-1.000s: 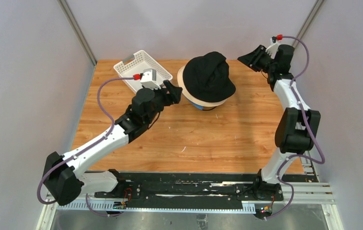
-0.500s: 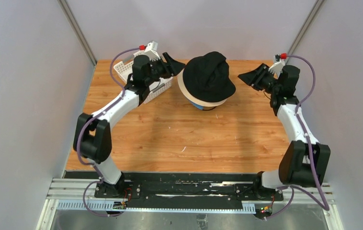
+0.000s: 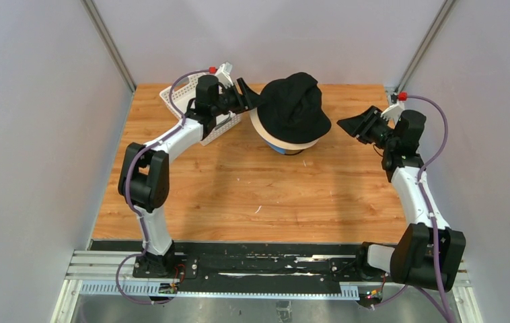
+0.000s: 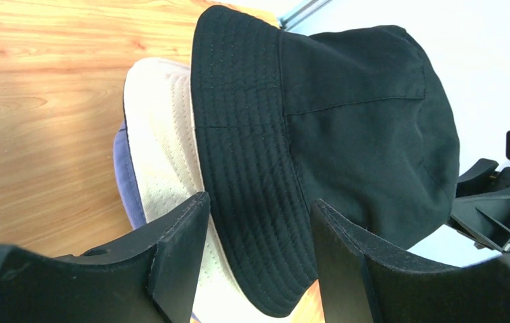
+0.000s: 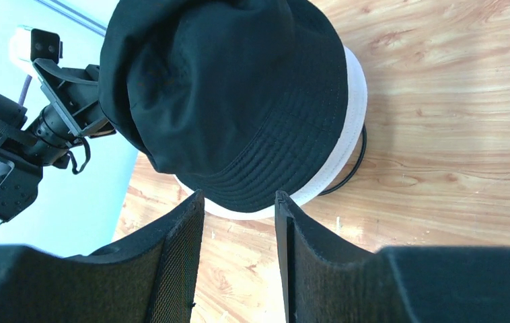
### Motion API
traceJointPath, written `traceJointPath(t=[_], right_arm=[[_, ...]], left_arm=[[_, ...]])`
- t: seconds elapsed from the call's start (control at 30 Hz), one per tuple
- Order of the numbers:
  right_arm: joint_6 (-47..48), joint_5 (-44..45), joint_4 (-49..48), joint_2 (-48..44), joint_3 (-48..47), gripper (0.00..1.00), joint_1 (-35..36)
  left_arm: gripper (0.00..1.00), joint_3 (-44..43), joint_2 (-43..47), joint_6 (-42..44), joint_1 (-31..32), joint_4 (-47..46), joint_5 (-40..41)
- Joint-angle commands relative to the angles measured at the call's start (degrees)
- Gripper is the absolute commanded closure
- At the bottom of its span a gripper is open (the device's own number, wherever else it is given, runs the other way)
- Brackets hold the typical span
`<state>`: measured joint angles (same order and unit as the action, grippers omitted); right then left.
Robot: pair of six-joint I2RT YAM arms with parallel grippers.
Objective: Stack the hats
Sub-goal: Stack the hat on the hat.
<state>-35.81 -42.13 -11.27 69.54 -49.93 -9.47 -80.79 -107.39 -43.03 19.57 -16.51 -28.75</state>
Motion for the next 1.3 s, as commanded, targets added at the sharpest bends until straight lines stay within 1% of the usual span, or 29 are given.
traceJointPath(t=[0.0, 0.37, 0.47, 0.53, 0.63, 0.73, 0.83, 0.87, 1.0, 1.27], right_arm=[[0.9, -1.9, -0.1, -0.7, 0.7, 0.57, -1.1], [0.4, -3.2, -0.3, 0.1, 0.8, 0.57, -1.1], [0.1, -3.5, -0.7, 0.4, 1.3, 0.57, -1.2], [0.1, -3.4, -0.8, 0.6, 1.6, 0.57, -1.1], [-0.7, -4.2, -1.6, 1.4, 2.4, 0.57, -1.6], [-1.4, -5.1, -2.9, 1.6, 3.2, 0.57, -2.4], [-1.6, -5.3, -3.5, 2.0, 3.7, 0.57, -3.0], [-1.8, -5.5, -3.8, 2.2, 3.8, 0.58, -3.2], [-4.3, -7.7, -8.0, 3.5, 5.3, 0.57, -4.0], [-12.1, -11.4, -19.9, 10.8, 6.4, 0.57, -4.1]], left_arm=[[0.39, -2.5, -0.8, 2.3, -0.5, 2.2, 0.3], [0.39, -5.0, -5.0, 1.7, -0.6, 2.3, -0.9], [0.42, -5.5, -6.1, 1.2, -0.6, 2.3, -1.7], [0.50, -4.9, -6.5, 0.1, -0.6, 0.4, -2.1], [0.66, -2.6, -6.8, -4.1, -1.1, -6.7, -4.0], [0.78, -0.8, -7.6, -8.9, -1.6, -14.2, -5.9], [0.96, 1.0, -8.3, -13.2, -2.3, -20.7, -7.8], [0.99, 1.6, -8.5, -14.4, -2.5, -22.6, -8.0], [1.00, 5.5, -8.5, -19.7, -3.5, -30.8, -7.9], [1.00, 8.9, -8.1, -20.6, -3.6, -34.0, -7.7]])
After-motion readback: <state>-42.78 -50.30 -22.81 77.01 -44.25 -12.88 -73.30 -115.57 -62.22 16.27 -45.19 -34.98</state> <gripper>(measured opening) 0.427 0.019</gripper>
